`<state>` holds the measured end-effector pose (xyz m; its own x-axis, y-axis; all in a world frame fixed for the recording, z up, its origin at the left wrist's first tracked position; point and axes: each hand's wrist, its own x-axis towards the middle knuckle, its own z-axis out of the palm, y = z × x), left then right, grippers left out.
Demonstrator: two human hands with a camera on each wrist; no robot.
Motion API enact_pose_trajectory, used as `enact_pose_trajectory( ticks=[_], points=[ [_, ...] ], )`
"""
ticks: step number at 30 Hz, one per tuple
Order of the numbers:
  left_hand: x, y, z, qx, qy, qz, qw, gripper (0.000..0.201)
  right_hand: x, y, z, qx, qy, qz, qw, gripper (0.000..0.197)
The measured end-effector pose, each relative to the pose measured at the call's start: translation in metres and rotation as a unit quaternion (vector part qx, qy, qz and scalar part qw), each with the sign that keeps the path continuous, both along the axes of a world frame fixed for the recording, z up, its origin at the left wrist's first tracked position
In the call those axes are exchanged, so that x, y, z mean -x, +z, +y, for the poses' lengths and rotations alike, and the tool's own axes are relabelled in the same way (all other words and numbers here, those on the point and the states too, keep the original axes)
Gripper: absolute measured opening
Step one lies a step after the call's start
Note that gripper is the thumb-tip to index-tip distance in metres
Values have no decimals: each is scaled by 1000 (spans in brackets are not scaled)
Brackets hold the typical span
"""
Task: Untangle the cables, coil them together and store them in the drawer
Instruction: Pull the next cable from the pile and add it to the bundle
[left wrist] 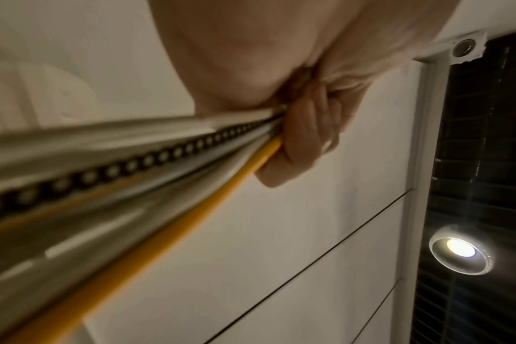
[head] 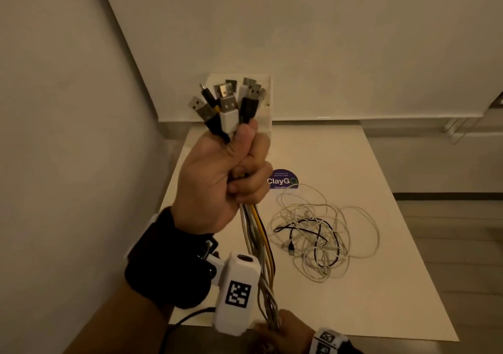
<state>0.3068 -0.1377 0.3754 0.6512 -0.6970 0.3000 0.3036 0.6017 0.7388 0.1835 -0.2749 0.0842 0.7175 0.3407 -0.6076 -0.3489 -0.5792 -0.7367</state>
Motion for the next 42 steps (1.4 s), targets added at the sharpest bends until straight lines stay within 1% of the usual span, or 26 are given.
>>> enact_pose_trajectory(
  ticks=[1, 4, 5, 6, 7, 8, 9, 11, 12, 13, 14, 15, 16, 18, 21, 23, 26, 28, 30, 31, 32, 34, 36, 37, 39, 42],
  points=[
    [-3, 1, 1, -7, 10, -6, 1000, 31, 0, 1, -1, 7, 0, -3, 1000, 77],
    [-11, 2, 5, -25, 31, -11, 999, 41, 0, 25, -1, 16, 6, -16, 1000, 77],
    [-12, 2, 5, -27, 35, -9, 999, 44, -1, 32, -3, 16, 21, -21, 999, 63],
    [-13, 1, 5, -25, 37, -8, 999, 47, -2, 40, -7, 17, 36, -28, 999, 38],
    [-13, 1, 4, -22, 37, -7, 999, 48, -4, 46, -14, 8, 55, -19, 998, 20],
    [-12, 2, 4, -20, 37, -6, 999, 48, -6, 51, -23, -1, 70, -10, 998, 18],
    [-12, 2, 3, -19, 37, -5, 999, 47, -8, 54, -33, 2, 78, -10, 997, 29],
    [-11, 2, 2, -16, 38, -2, 999, 41, -16, 62, -57, 21, 103, -44, 994, 58],
    [-11, 2, 1, -16, 40, 0, 999, 37, -24, 67, -70, 36, 132, -52, 989, 65],
    [-10, 2, 0, -15, 41, 4, 999, 36, -35, 75, -82, 66, 160, -51, 984, 66],
    [-10, 1, 0, -15, 43, 9, 999, 35, -49, 85, -93, 91, 175, -56, 979, 63],
    [-9, -1, -1, -15, 46, 13, 999, 36, -65, 95, -101, 114, 172, -81, 975, 57],
    [-9, -2, -2, -16, 52, 16, 998, 36, -83, 105, -107, 140, 154, -125, 970, 49],
    [-9, -4, -4, -18, 70, 19, 997, 36, -123, 114, -116, 191, 88, -205, 956, 35],
    [-10, -5, -4, -21, 89, 29, 995, 36, -180, 102, -120, 241, 7, -261, 935, 32],
    [-11, -6, -3, -27, 108, 36, 993, 37, -208, 81, -116, 272, 8, -268, 924, 34],
    [-13, -8, 2, -30, 139, 49, 989, 38, -232, 47, -103, 294, 84, -257, 917, 36],
    [-14, -11, 5, -37, 158, 58, 985, 38, -242, 30, -93, 297, 152, -234, 913, 36],
    [-17, -13, 5, -46, 173, 64, 982, 39, -250, 19, -88, 322, 232, -203, 895, 38],
    [-18, -15, 5, -51, 180, 68, 980, 39, -253, 15, -87, 335, 258, -183, 888, 38],
    [-20, -16, 5, -56, 189, 70, 978, 40, -257, 13, -87, 346, 276, -166, 881, 38],
    [-22, -20, 7, -68, 207, 75, 973, 41, -262, 11, -91, 363, 295, -165, 868, 34],
    [-24, -24, 8, -68, 220, 80, 970, 43, -266, 9, -96, 371, 293, -197, 859, 24],
    [-26, -26, 8, -68, 225, 82, 968, 43, -266, 8, -99, 379, 291, -220, 851, 23],
    [-29, -28, 7, -69, 235, 82, 966, 42, -263, 8, -105, 405, 311, -242, 825, 27],
    [-33, -30, 4, -69, 243, 79, 964, 46, -255, 8, -108, 419, 360, -244, 797, 41]
  ],
)
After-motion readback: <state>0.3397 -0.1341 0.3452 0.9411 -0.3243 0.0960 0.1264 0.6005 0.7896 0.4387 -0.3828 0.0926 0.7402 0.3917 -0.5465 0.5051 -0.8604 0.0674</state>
